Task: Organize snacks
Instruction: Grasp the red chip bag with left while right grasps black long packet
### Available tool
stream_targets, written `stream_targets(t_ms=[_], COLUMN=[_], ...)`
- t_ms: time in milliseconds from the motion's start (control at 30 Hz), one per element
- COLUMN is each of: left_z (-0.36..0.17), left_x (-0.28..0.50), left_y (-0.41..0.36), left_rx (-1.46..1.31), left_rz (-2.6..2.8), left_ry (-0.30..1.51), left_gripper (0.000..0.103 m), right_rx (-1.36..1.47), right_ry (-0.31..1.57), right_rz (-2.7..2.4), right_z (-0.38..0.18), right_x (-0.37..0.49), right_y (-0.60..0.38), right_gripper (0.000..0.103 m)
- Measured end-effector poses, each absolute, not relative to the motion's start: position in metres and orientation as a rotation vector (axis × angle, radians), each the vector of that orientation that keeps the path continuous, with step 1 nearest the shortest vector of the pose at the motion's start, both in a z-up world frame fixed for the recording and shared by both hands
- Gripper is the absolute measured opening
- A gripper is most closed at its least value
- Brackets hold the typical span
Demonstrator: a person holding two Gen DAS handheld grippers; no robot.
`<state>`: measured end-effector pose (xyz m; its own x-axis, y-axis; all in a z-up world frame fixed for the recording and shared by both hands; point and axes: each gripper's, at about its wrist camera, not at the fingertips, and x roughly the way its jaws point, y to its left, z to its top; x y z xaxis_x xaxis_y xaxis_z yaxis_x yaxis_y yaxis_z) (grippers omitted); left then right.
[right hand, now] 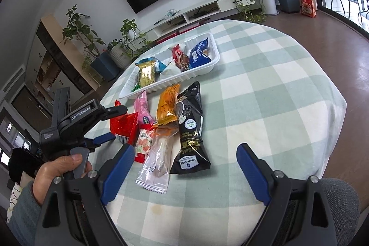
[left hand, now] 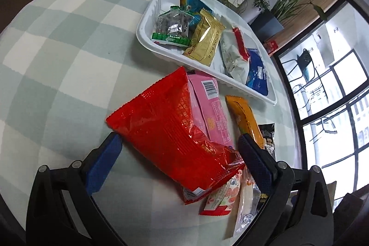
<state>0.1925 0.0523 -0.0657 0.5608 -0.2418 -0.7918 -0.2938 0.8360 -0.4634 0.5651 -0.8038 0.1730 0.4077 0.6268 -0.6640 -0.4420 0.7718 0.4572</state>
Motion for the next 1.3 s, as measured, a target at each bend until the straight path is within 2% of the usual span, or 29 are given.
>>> stream_targets(t_ms=[33,67,100,133,167,500,700,900,1133,1233,1300], left_z=[-0.065,-0.065,-0.064,-0.066,-0.067,-0.067,-0.068,-0.067,-0.068,-0.070,-0.071], left_x=[0.196,0.198,0.200,0.200,0.200,0.214,0.207,0.178,0.131,0.121,0.119], left_y=[0.050,0.047,0.045,0.044,0.044,0.037,0.035,0.041,0.048,0.047,0.047], left_rx=[-0.570,-0.536,-0.518,-0.509,-0.494,-0.287,-0.203,-0.143,-0.124,-0.114,-0.117], left_rz=[0.039,0.037,0.012,-0.001,-0.006,-0.024,-0.075,-0.076,-0.072,-0.083,-0.081], left_ry=[1.005,1.015,1.023,1.029,1.032,1.086,1.077,1.061,1.020,1.009,1.010], left_gripper=[0.092,0.077,0.066,0.049,0.040,0.040,0.035,0.034,0.034,0.034,0.034], right_rx=[0.219,0.217,0.217,0.218,0.214,0.182,0.119,0.011,-0.123,-0.188,-0.200], right_ry=[0.929,0.929,0.929,0.927,0.923,0.928,0.950,0.984,1.031,1.056,1.070], right_rz=[0.682,0.682,0.683,0.685,0.684,0.666,0.634,0.648,0.653,0.641,0.632], right_z=[0.173,0.172,0.172,0.172,0.172,0.171,0.170,0.169,0.155,0.145,0.140], right_x=[0.565,0.565,0.564,0.564,0.564,0.564,0.572,0.585,0.599,0.603,0.605], right_y=[-0.804,-0.803,-0.803,-0.804,-0.804,-0.801,-0.792,-0.774,-0.745,-0.734,-0.732], right_gripper=[0.092,0.092,0.092,0.092,0.092,0.092,0.091,0.079,0.073,0.060,0.056])
